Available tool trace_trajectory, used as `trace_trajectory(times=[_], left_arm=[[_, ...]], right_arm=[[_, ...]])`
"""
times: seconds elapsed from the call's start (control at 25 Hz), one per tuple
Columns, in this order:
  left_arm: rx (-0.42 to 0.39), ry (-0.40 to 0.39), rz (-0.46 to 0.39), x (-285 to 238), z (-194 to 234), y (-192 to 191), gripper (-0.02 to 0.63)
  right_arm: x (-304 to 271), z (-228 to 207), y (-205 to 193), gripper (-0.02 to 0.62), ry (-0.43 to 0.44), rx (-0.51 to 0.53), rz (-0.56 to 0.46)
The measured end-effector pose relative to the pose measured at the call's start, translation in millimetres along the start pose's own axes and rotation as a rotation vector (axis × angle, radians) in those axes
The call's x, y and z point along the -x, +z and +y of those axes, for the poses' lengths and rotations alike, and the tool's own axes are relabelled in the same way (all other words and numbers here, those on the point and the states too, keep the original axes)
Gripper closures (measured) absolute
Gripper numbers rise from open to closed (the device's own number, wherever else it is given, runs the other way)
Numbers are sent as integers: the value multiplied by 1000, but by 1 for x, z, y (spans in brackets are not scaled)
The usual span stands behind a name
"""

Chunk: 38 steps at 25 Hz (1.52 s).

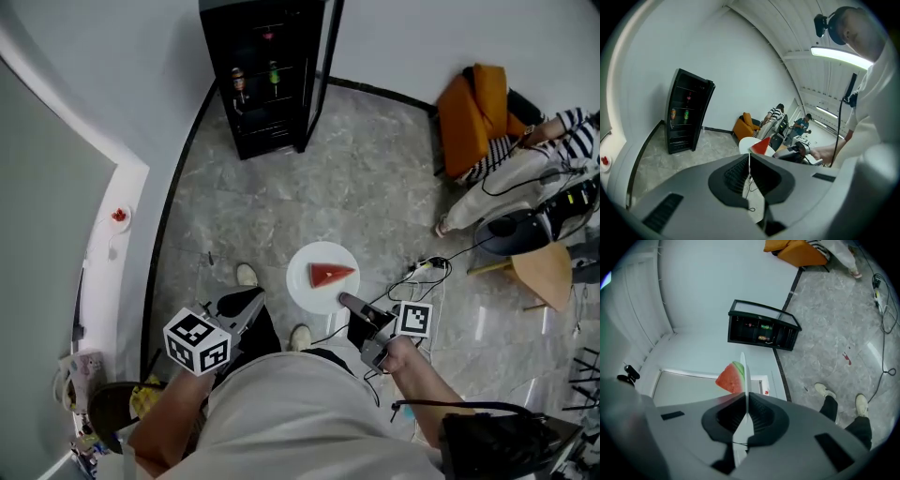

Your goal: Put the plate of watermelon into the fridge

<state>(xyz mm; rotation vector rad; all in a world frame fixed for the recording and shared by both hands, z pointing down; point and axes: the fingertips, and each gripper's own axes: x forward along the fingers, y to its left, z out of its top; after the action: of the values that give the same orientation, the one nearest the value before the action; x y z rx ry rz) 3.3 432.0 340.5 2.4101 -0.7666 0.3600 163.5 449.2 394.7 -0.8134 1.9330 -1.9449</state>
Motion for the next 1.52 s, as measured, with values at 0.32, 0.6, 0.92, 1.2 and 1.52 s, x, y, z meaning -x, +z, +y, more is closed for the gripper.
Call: trace_trajectory(times=[0.32,0.6,0.92,1.2,1.52], left_arm=[[-99,-81,79,-39,97,68,589],[-169,-146,129,-54,183,118,591],[-127,-149,144,-86,255,149,591],[-127,-121,142,-125,308,180,591],[-105,-123,128,-197,369,221,591]], right_arm=[[-112,4,84,572,12,-21,-57],[-221,-5,153,572,28,-17,-111],[-321,-29,242,572,12,-15,-122],[-398,-55,319,572,15,-9,-87],[-491,-120,418,572,-21,-39,-45]])
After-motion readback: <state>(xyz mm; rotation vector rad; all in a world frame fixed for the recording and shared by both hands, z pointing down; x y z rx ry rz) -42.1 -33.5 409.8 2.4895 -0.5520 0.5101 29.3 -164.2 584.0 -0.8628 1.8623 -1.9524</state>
